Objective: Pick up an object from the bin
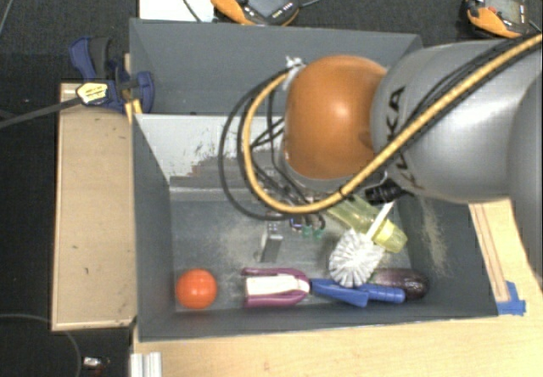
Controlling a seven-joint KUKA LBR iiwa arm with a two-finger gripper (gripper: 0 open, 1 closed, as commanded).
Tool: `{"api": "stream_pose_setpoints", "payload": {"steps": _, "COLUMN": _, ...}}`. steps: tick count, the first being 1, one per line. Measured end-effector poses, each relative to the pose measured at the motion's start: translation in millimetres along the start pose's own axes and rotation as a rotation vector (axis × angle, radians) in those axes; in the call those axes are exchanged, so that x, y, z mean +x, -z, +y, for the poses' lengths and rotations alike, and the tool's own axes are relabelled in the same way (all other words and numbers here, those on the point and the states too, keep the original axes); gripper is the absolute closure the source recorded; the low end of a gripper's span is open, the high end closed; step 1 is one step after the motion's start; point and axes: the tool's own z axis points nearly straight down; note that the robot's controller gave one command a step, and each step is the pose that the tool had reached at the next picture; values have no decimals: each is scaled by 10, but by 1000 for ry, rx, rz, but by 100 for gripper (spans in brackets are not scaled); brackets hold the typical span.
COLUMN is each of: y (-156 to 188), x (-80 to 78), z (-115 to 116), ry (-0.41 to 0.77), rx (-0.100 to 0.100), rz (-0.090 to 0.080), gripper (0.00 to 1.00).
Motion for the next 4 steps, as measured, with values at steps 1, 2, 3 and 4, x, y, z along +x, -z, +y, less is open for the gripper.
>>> {"api": "stream_pose_setpoints", "payload": {"steps": 1, "y": 6, "x": -3, "z": 12, "ry": 0, "rx": -1, "rz": -3, "gripper": 0}}
{"api": "stream_pose_setpoints", "payload": {"steps": 2, "y": -145, "x": 364, "z": -228, "ry": 4, "rx": -3, "rz": -2, "gripper": 0}}
{"api": "stream_pose_setpoints", "payload": {"steps": 3, "y": -111, "x": 348, "z": -244, "ry": -11, "rx": -4, "rz": -3, "gripper": 0}}
{"api": "stream_pose_setpoints", "payload": {"steps": 4, "y": -381, "x": 310, "z": -438, "ry": 228, "rx": -4, "rz": -6, "gripper": 0}}
